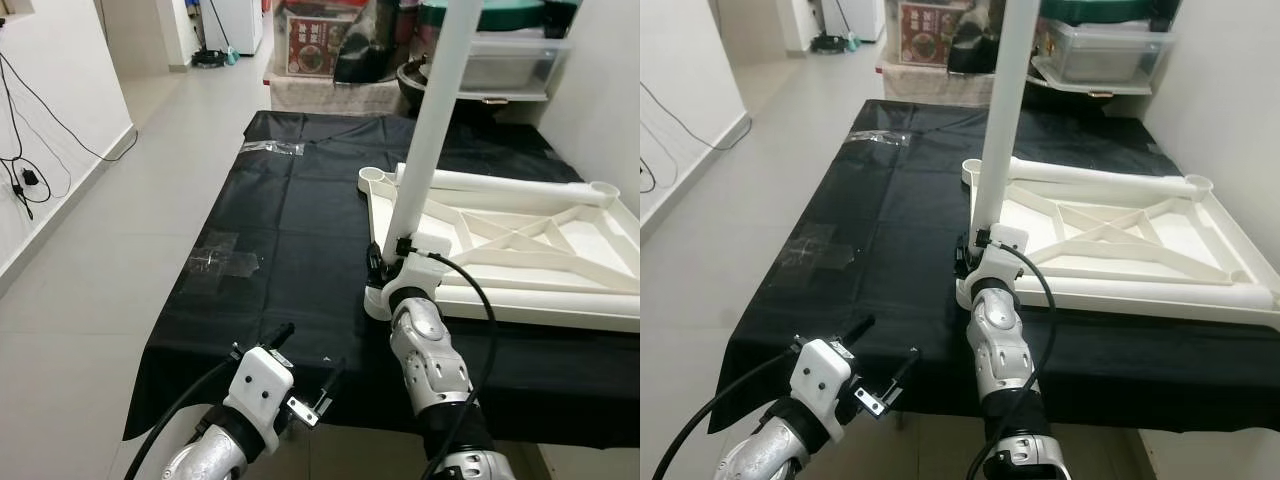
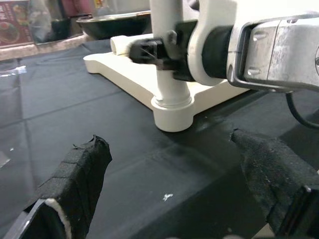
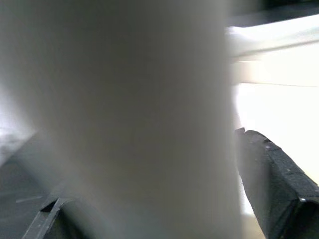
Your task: Building children table
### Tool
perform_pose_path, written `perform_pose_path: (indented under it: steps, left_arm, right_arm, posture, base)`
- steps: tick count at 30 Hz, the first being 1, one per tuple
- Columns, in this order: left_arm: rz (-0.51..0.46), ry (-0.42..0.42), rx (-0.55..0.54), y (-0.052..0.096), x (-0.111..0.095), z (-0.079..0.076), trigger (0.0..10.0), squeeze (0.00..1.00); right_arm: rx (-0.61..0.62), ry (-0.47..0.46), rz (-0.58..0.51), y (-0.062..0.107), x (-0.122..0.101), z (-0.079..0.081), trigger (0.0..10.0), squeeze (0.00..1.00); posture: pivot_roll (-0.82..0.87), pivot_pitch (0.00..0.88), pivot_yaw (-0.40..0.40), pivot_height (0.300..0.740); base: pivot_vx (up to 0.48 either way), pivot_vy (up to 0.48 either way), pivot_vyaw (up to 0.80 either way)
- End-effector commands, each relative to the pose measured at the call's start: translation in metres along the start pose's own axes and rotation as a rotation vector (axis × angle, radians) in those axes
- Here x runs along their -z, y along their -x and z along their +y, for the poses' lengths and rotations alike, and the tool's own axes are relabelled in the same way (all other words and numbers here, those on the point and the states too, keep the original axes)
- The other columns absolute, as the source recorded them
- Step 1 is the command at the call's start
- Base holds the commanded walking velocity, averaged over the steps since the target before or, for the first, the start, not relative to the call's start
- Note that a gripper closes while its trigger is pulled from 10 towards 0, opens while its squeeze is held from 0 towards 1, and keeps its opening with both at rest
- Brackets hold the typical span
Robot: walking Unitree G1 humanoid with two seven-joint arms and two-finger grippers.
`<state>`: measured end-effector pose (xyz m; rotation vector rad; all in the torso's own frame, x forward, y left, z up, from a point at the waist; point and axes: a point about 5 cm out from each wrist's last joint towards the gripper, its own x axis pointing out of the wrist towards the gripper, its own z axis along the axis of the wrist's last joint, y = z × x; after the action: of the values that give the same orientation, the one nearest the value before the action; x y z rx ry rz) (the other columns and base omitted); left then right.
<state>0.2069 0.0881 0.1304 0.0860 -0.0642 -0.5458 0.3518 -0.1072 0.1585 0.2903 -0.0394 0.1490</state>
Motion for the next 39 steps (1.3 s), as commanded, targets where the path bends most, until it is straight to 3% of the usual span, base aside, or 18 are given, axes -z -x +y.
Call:
perform_pose_path:
  steps: [1, 2, 3, 5, 7, 9, 10, 11, 12, 20, 22, 23, 24, 25, 31, 36, 38, 39]
  left_arm:
    - [0.029, 0.007, 0.003, 0.000, 0.006, -0.001, 10.0, 0.00]
    - [0.029, 0.007, 0.003, 0.000, 0.006, -0.001, 10.0, 0.00]
    - [0.028, 0.007, 0.003, 0.000, 0.006, -0.001, 10.0, 0.00]
    - [0.028, 0.007, 0.003, 0.000, 0.006, -0.001, 10.0, 0.00]
    - [0.028, 0.008, 0.004, 0.000, 0.006, 0.000, 10.0, 0.00]
    - [0.028, 0.008, 0.004, 0.000, 0.006, 0.000, 10.0, 0.00]
    - [0.028, 0.007, 0.004, -0.001, 0.006, 0.000, 10.0, 0.00]
    - [0.028, 0.007, 0.004, -0.001, 0.006, 0.000, 10.0, 0.00]
    - [0.028, 0.006, 0.004, -0.001, 0.006, 0.000, 10.0, 0.00]
    - [0.026, 0.006, 0.001, -0.001, 0.005, -0.001, 10.0, 0.00]
    - [0.026, 0.006, 0.001, -0.001, 0.005, -0.001, 10.0, 0.00]
    - [0.026, 0.007, 0.000, 0.000, 0.005, -0.001, 10.0, 0.00]
    - [0.026, 0.007, 0.000, 0.000, 0.005, -0.001, 10.0, 0.00]
    - [0.026, 0.008, 0.000, 0.000, 0.005, -0.001, 10.0, 0.00]
    - [0.026, 0.009, -0.002, 0.000, 0.005, -0.002, 10.0, 0.00]
    - [0.027, 0.012, 0.000, 0.000, 0.005, -0.002, 10.0, 0.00]
    - [0.029, 0.013, 0.001, 0.001, 0.006, -0.002, 10.0, 0.00]
    - [0.029, 0.013, 0.001, 0.001, 0.006, -0.002, 10.0, 0.00]
  right_arm:
    - [-0.118, -0.052, -0.032, -0.006, -0.009, 0.015, 10.0, 0.00]
    - [-0.118, -0.052, -0.032, -0.006, -0.009, 0.015, 10.0, 0.00]
    - [-0.268, -0.035, -0.031, -0.008, -0.019, 0.012, 10.0, 0.00]
    - [-0.268, -0.035, -0.031, -0.008, -0.019, 0.012, 10.0, 0.00]
    - [-0.585, -0.004, 0.047, -0.005, -0.029, 0.009, 10.0, 0.00]
    - [-0.585, -0.004, 0.047, -0.005, -0.029, 0.009, 10.0, 0.00]
    - [-0.778, 0.046, 0.123, 0.000, -0.028, 0.011, 10.0, 0.00]
    - [-0.778, 0.046, 0.123, 0.000, -0.028, 0.011, 10.0, 0.00]
    - [-0.937, 0.070, 0.203, 0.006, -0.024, 0.013, 10.0, 0.00]
    - [-1.198, 0.081, 0.301, 0.008, -0.021, 0.024, 10.0, 0.00]
    - [-1.198, 0.081, 0.301, 0.008, -0.021, 0.024, 10.0, 0.00]
    - [-1.245, 0.109, 0.320, 0.007, -0.018, 0.029, 5.1, 0.00]
    - [-1.245, 0.109, 0.320, 0.007, -0.018, 0.029, 5.1, 0.00]
    - [-1.288, 0.145, 0.346, 0.007, -0.014, 0.033, 0.0, 0.00]
    - [-1.298, 0.182, 0.347, 0.005, -0.011, 0.037, 0.0, 0.00]
    - [-1.100, 0.206, 0.271, -0.005, -0.011, 0.035, 0.0, 0.00]
    - [-0.863, 0.212, 0.234, -0.014, -0.007, 0.031, 0.0, 0.00]
    - [-0.863, 0.212, 0.234, -0.014, -0.007, 0.031, 0.0, 0.00]
  posture:
    - [0.13, 0.088, -0.045, 0.740]
    - [0.13, 0.088, -0.045, 0.740]
    - [0.13, 0.088, -0.043, 0.740]
    - [0.13, 0.088, -0.043, 0.740]
    - [0.13, 0.086, -0.046, 0.740]
    - [0.13, 0.086, -0.046, 0.740]
    - [0.14, 0.089, -0.048, 0.740]
    - [0.14, 0.089, -0.048, 0.740]
    - [0.14, 0.088, -0.050, 0.740]
    - [0.15, 0.092, -0.056, 0.740]
    - [0.15, 0.092, -0.056, 0.740]
    - [0.15, 0.093, -0.056, 0.740]
    - [0.15, 0.093, -0.056, 0.740]
    - [0.15, 0.094, -0.061, 0.740]
    - [0.16, 0.093, -0.062, 0.740]
    - [0.15, 0.089, -0.061, 0.740]
    - [0.15, 0.084, -0.058, 0.740]
    - [0.15, 0.084, -0.058, 0.740]
  base:
    - [0.000, 0.000, 0.00]
    - [0.000, 0.000, 0.00]
    - [0.000, 0.000, 0.00]
    - [0.000, 0.000, 0.00]
    - [0.000, 0.000, 0.00]
    - [0.000, 0.000, 0.00]
    - [0.000, 0.000, 0.00]
    - [0.000, 0.000, 0.00]
    - [0.000, 0.000, 0.00]
    - [0.000, 0.000, 0.00]
    - [0.000, 0.000, 0.00]
    - [0.000, 0.000, 0.00]
    - [0.000, 0.000, 0.00]
    - [0.000, 0.000, 0.00]
    - [0.000, 0.000, 0.00]
    - [0.000, 0.000, 0.00]
    - [0.000, 0.000, 0.00]
    - [0.000, 0.000, 0.00]
